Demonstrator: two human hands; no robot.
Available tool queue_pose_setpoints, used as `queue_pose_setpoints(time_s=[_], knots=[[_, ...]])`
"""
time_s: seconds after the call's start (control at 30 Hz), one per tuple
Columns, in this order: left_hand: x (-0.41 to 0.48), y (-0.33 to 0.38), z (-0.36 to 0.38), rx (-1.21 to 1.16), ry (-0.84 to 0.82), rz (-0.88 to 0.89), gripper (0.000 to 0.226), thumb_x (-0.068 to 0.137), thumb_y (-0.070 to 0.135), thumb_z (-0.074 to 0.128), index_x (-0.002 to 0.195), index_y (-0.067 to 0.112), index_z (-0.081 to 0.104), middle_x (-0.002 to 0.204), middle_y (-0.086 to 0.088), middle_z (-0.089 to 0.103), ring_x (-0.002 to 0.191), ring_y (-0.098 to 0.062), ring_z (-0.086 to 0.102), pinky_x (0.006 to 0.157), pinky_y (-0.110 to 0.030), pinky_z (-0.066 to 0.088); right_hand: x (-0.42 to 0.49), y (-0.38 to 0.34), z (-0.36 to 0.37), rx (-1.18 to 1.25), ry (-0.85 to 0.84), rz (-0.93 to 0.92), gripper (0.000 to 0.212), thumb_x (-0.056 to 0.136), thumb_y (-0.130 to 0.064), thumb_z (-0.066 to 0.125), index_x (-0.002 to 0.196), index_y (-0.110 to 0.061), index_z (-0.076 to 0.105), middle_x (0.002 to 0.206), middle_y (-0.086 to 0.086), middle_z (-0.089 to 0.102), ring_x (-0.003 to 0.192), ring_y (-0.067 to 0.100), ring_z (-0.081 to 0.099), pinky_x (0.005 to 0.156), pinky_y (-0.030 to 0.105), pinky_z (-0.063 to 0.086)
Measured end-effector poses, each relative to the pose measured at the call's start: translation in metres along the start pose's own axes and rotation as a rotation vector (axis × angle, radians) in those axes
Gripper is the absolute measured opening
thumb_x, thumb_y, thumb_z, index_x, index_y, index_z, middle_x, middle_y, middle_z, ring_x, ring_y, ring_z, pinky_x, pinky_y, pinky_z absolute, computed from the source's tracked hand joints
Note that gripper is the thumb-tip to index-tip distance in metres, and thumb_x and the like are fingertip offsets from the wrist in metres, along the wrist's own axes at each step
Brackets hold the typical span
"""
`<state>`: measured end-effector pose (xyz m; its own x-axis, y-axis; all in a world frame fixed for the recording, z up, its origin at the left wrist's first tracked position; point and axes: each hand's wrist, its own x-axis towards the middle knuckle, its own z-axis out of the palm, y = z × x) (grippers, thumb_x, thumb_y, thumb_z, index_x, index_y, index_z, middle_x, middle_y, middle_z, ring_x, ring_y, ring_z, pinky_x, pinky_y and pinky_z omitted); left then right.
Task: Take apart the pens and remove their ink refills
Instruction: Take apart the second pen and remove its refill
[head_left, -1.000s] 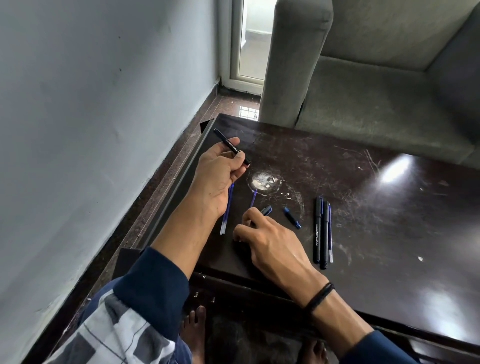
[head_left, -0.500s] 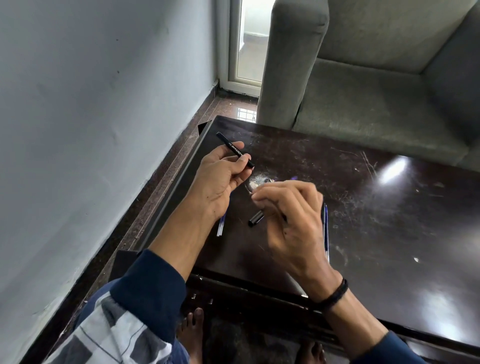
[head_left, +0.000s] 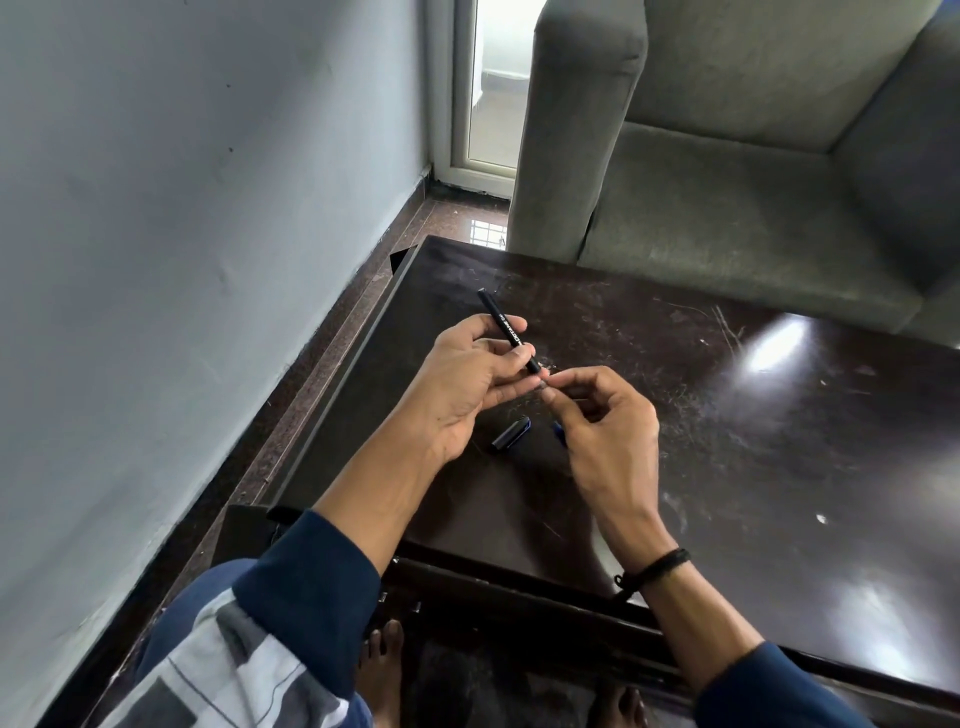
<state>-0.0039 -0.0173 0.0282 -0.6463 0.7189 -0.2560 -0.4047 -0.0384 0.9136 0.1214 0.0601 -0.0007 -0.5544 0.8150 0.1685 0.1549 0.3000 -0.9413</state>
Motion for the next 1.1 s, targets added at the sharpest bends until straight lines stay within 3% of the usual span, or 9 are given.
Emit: queue_pose_setpoints(time_s=[0.13,0.27,0.47,0.73,0.9,1.0,1.1], knots=[[-0.0003,0.0003,0.0005,0.007,-0.003,-0.009,0.026,0.094,-0.008,0.060,0.117,0.003,0.063,0.089,-0.012,0.069,0.079,-0.018,0.075,0.082,-0.036,0.063,0.0002,0.0000,-0.0008,0.011,0.010,0.028,0.017,0.088,-0.013,0.079,0.087,-0.029,0.073,0.084,-0.016,0.075,0.078,0.005,0.071,0.076,0.034,0.060],[-0.0020,0.0010,0.0005,0.067,-0.029,-0.028,0.025,0.094,-0.007,0.061,0.116,0.005,0.065,0.100,-0.017,0.067,0.087,-0.023,0.074,0.082,-0.038,0.063,0.0012,0.0007,-0.0017,0.007,0.030,0.041,0.015,0.087,-0.015,0.080,0.086,-0.028,0.071,0.082,-0.009,0.074,0.076,0.008,0.070,0.075,0.039,0.062],[-0.0031,-0.0006,0.0013,0.179,-0.060,0.025,0.021,0.092,-0.007,0.065,0.110,0.004,0.067,0.100,-0.015,0.068,0.084,-0.017,0.074,0.081,-0.034,0.063,0.0003,0.0016,-0.0017,0.009,0.020,0.062,0.017,0.086,-0.015,0.081,0.084,-0.027,0.069,0.085,-0.005,0.075,0.079,0.015,0.073,0.076,0.041,0.062],[-0.0030,-0.0005,0.0009,0.213,-0.075,0.057,0.021,0.090,-0.006,0.068,0.109,0.002,0.067,0.093,-0.012,0.070,0.079,-0.013,0.073,0.081,-0.034,0.063,0.0006,-0.0015,-0.0040,0.088,-0.015,0.062,0.018,0.083,-0.010,0.083,0.083,-0.019,0.067,0.084,-0.001,0.076,0.079,0.017,0.074,0.072,0.029,0.060],[-0.0022,0.0000,0.0000,0.268,-0.054,0.088,0.019,0.091,-0.005,0.068,0.107,0.006,0.068,0.095,-0.012,0.072,0.078,-0.015,0.073,0.075,-0.029,0.062,-0.0003,-0.0022,-0.0032,0.040,0.001,0.074,0.020,0.081,-0.020,0.086,0.081,-0.021,0.066,0.080,-0.003,0.075,0.074,0.016,0.073,0.070,0.034,0.061],[-0.0021,0.0000,0.0006,0.245,-0.024,0.100,0.021,0.091,-0.007,0.066,0.109,0.003,0.067,0.090,-0.012,0.069,0.073,-0.013,0.072,0.070,-0.023,0.059,-0.0003,-0.0033,-0.0036,-0.005,0.002,0.078,0.024,0.079,-0.034,0.087,0.078,-0.022,0.067,0.074,-0.001,0.073,0.070,0.024,0.070,0.064,0.037,0.058],[0.0007,0.0003,-0.0015,0.217,0.043,0.118,0.021,0.091,-0.009,0.065,0.109,0.001,0.066,0.090,-0.014,0.067,0.073,-0.016,0.071,0.072,-0.026,0.061,0.0005,-0.0028,-0.0048,-0.052,-0.033,0.080,0.025,0.080,-0.041,0.085,0.076,-0.023,0.068,0.071,-0.003,0.072,0.059,0.011,0.062,0.058,0.026,0.051]])
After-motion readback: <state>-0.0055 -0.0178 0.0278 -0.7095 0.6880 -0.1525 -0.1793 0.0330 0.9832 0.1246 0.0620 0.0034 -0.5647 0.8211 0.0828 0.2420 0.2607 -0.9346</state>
